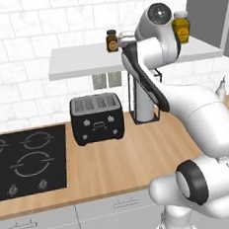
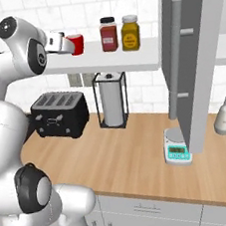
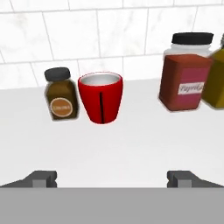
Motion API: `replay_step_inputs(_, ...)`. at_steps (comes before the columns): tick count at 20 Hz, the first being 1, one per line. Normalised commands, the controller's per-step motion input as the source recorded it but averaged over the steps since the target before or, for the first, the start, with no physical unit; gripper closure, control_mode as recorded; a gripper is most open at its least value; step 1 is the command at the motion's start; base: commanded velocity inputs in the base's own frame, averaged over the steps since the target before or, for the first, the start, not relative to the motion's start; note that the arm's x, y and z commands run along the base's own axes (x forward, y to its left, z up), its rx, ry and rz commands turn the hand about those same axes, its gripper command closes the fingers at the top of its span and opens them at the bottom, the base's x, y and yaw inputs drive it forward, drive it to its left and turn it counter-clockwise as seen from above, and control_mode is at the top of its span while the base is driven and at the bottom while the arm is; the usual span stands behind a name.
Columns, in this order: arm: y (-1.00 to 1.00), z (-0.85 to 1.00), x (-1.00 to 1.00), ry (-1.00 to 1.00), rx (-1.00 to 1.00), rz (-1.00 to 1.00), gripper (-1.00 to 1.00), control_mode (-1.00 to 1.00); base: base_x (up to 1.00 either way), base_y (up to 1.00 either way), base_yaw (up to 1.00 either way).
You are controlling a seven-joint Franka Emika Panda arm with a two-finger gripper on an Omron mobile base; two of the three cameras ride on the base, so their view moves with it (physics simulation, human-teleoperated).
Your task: Gather all objects into one cabinet and sort the glasses and bowls to opposite sides.
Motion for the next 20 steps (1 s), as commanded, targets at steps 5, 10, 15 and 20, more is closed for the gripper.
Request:
replay_step_inputs(5, 0.0, 0.0, 0.26, 0.0, 0.13, 0.0, -1.0, -1.0, 0.0, 0.0, 0.0)
replay_step_inputs(10, 0.0, 0.0, 0.29, 0.0, 0.03, 0.0, -1.0, -1.0, 0.0, 0.0, 0.0)
replay_step_inputs(15, 0.0, 0.0, 0.44, 0.0, 0.0, 0.0, -1.0, -1.0, 0.0, 0.0, 0.0)
replay_step_inputs(20, 0.0, 0.0, 0.37, 0.0, 0.0, 0.0, -1.0, -1.0, 0.0, 0.0, 0.0)
